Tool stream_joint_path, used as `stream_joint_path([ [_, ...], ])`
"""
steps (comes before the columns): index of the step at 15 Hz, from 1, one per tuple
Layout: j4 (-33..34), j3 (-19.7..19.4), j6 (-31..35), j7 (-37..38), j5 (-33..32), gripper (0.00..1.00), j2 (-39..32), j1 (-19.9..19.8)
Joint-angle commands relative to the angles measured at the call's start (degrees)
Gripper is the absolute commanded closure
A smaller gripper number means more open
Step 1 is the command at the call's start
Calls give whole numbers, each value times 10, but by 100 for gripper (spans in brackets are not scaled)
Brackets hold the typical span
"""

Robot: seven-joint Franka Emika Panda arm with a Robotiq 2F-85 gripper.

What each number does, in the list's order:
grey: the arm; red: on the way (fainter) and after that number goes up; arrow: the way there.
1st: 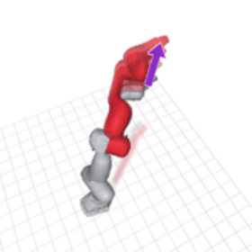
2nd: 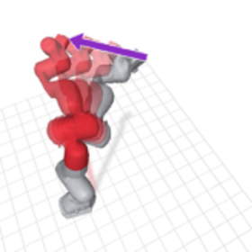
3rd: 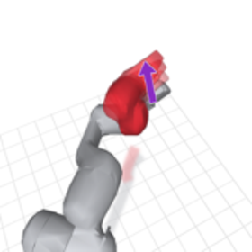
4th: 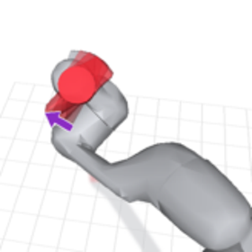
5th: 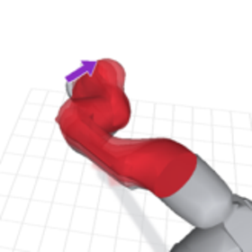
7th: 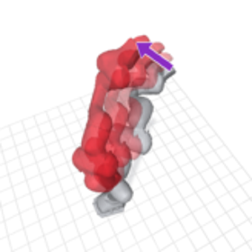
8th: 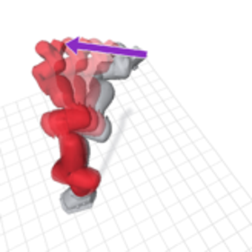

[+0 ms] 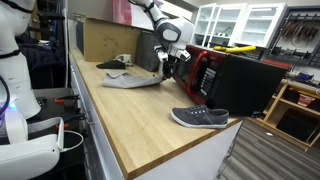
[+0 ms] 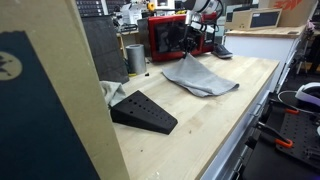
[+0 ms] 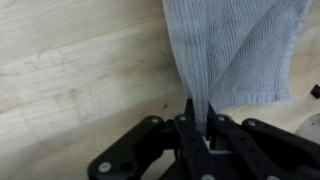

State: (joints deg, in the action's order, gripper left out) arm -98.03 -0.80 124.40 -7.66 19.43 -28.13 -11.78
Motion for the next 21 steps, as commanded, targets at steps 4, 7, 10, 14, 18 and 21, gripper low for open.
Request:
stream_joint_path([
  [4, -103, 0, 65, -10, -56, 97, 94, 35],
  [7, -152, 6, 87, -9, -94, 97, 124, 63],
  [10, -207, 13, 109, -12, -127, 97, 157, 89],
  [14, -282, 25, 123, -20, -153, 97, 209, 109],
  [18, -357, 39, 117, -59, -146, 97, 276, 118],
  [21, -412, 38, 103, -108, -134, 97, 326, 123],
])
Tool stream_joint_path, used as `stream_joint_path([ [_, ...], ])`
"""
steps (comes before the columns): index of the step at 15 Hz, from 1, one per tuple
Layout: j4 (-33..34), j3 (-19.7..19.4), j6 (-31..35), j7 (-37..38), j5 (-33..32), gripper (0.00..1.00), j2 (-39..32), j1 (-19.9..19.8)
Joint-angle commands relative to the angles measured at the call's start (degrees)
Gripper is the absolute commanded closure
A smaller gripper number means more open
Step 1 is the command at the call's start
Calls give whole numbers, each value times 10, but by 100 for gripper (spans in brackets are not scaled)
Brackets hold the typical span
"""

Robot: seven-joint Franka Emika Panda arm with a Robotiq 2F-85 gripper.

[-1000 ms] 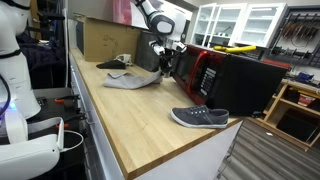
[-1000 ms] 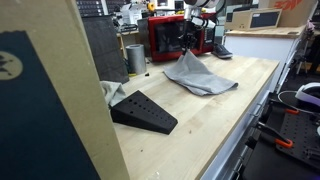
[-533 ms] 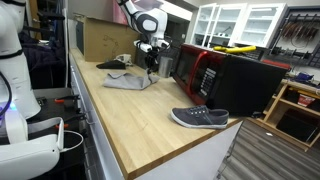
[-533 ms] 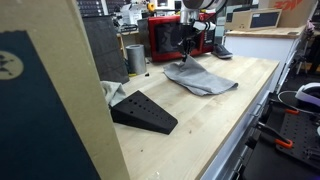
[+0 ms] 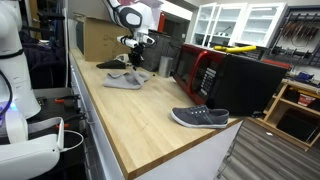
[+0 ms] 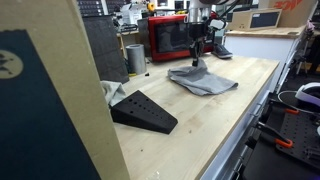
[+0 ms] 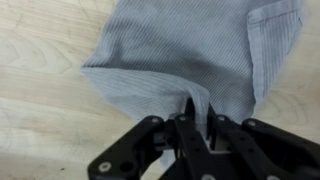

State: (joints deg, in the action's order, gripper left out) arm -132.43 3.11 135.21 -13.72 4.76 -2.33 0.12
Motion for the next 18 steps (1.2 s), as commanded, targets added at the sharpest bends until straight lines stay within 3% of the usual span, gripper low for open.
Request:
stream_joint_path([
  [1, -86, -4, -10, -63, 15, 97, 86, 6],
  [7, -168, -20, -39, -139, 33, 97, 165, 24],
  [14, -214, -45, -90, -199, 61, 97, 239, 65],
  [18, -218, -49, -100, -196, 21, 97, 240, 61],
])
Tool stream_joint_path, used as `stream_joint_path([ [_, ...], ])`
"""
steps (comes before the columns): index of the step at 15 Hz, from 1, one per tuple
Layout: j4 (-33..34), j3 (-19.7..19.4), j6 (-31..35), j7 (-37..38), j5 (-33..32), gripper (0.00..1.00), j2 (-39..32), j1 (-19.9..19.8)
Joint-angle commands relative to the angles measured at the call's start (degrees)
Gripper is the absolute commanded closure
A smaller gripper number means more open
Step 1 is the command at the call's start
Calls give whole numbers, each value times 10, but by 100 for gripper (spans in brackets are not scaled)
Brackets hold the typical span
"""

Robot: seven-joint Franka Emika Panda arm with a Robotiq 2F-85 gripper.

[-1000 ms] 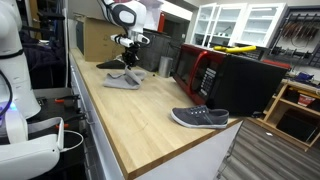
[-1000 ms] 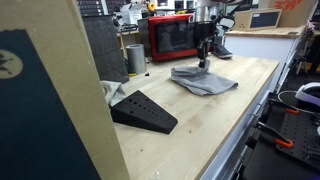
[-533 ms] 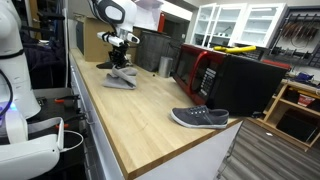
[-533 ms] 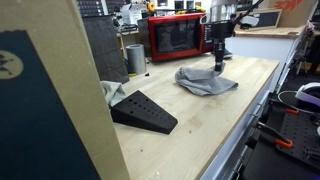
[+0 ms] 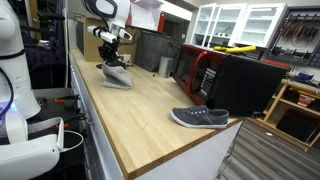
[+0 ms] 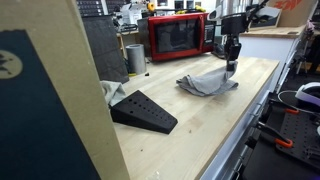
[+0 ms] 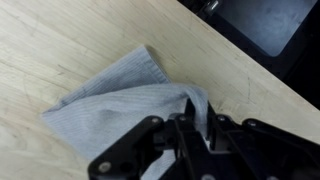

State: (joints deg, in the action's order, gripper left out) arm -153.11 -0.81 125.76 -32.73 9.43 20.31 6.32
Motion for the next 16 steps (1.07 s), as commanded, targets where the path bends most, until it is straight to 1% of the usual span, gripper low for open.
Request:
stream_joint_path([
  [1, -10, -9, 7, 3, -44, 97, 7, -7],
  [4, -7, -12, 33, 24, -106, 97, -13, -28],
  [5, -7, -12, 39, 30, -124, 65, -17, -33],
  [6, -9, -13, 43, 36, -135, 64, -20, -36],
  [8, -13, -16, 43, 36, -143, 50, -20, -37],
  [9, -13, -18, 39, 36, -138, 42, -20, -35],
  [11, -7, -19, 32, 39, -110, 28, -20, -26],
  [12, 1, -20, 31, 48, -90, 20, -25, -22],
  [15, 20, -20, 36, 68, -20, 1, -51, -9],
  [16, 28, -19, 39, 77, 4, 0, -62, -5],
])
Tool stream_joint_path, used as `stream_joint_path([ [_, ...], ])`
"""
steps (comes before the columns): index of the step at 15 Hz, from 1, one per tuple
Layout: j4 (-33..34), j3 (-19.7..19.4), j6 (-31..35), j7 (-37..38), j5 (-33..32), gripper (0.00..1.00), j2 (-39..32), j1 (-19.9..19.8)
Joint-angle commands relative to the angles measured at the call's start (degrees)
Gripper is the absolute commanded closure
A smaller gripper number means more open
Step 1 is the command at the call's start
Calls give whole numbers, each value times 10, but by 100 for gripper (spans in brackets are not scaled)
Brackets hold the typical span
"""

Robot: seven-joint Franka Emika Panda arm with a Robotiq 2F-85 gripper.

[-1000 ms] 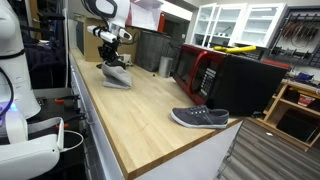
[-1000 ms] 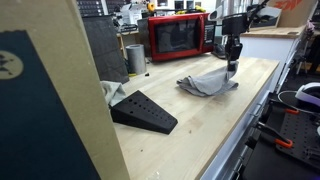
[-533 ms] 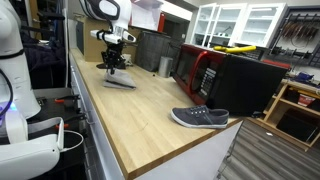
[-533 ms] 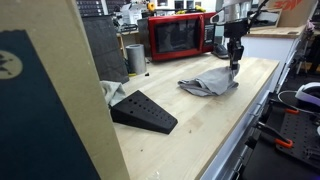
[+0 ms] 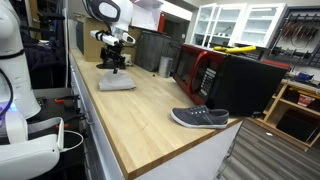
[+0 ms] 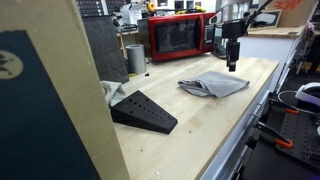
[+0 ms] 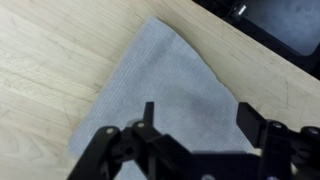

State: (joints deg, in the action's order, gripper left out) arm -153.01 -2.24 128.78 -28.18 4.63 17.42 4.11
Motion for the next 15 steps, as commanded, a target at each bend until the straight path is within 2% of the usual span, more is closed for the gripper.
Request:
stream_joint_path([
  [1, 38, -1, 14, 46, 75, 0, -50, 21],
  [4, 64, 15, 42, 104, 107, 0, -102, 22],
  [8, 88, 49, 57, 207, 92, 0, -156, 22],
  [13, 92, 90, 26, 277, 96, 0, -155, 38],
  [14, 91, 95, 21, 295, 84, 17, -150, 40],
  [15, 90, 99, 18, 311, 73, 26, -147, 41],
])
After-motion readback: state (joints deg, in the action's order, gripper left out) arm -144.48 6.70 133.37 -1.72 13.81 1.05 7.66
